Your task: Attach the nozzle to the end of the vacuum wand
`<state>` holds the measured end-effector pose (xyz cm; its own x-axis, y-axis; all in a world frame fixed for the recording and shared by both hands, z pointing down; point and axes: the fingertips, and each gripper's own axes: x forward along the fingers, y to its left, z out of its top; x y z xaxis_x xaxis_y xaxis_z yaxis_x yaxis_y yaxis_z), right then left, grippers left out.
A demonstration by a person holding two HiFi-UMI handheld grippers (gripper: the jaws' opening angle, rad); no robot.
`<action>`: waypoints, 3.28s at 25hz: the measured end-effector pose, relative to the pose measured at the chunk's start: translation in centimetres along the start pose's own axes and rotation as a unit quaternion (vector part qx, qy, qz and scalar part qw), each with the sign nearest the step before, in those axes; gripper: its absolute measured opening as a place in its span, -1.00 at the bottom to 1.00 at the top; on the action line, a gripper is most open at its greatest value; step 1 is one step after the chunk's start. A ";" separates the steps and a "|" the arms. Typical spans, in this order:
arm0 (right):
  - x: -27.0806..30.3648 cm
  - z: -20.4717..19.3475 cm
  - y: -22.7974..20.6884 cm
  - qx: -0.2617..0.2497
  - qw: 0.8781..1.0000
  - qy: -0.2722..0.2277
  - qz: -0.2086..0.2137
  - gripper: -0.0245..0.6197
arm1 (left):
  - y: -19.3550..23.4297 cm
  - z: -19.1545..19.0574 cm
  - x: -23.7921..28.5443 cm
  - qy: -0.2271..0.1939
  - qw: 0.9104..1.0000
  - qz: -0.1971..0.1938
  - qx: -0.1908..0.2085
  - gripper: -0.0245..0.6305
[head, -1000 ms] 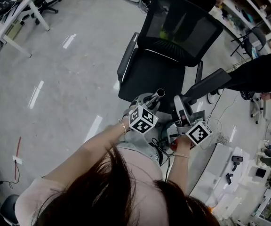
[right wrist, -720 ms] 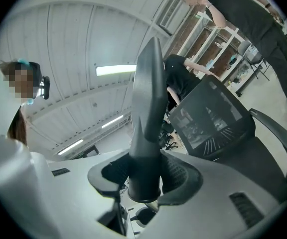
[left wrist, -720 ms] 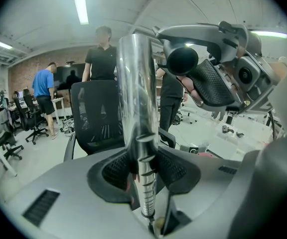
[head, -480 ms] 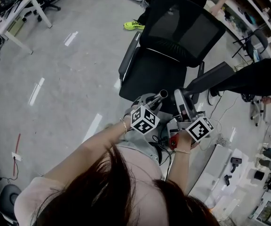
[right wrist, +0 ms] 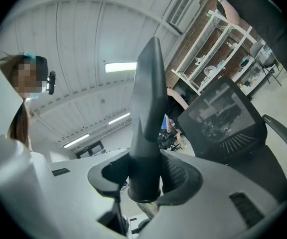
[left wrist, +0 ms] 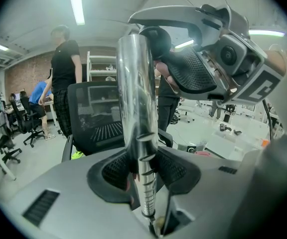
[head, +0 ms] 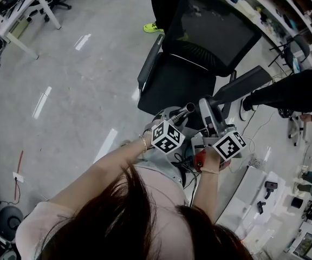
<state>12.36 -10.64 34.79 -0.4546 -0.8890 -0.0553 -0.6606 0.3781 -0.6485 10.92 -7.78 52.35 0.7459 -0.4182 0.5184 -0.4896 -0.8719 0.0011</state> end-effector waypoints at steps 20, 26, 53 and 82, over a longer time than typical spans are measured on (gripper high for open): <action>1.9 -2.4 0.5 -0.052 0.998 0.047 0.010 -0.36 | -0.3 -0.2 0.2 -0.002 1.000 -0.010 0.005 -0.46; 2.1 -2.6 0.4 -0.066 0.997 0.046 0.005 -0.36 | -0.2 -0.1 0.2 -0.004 1.000 -0.013 0.005 -0.46; 0.3 -2.9 1.1 -0.201 0.977 0.052 -0.043 -0.36 | -1.8 -0.1 0.7 -0.002 0.998 -0.061 0.022 -0.46; -1.1 -4.5 4.2 -0.205 0.975 0.029 -0.084 -0.36 | -3.1 -0.6 -2.7 -0.040 0.994 -0.077 0.069 -0.47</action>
<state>7.37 -6.94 35.51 -0.3447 -0.9356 0.0764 -0.9063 0.3105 -0.2866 10.17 -3.77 51.48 0.8433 -0.2904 0.4522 -0.3037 -0.9517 -0.0448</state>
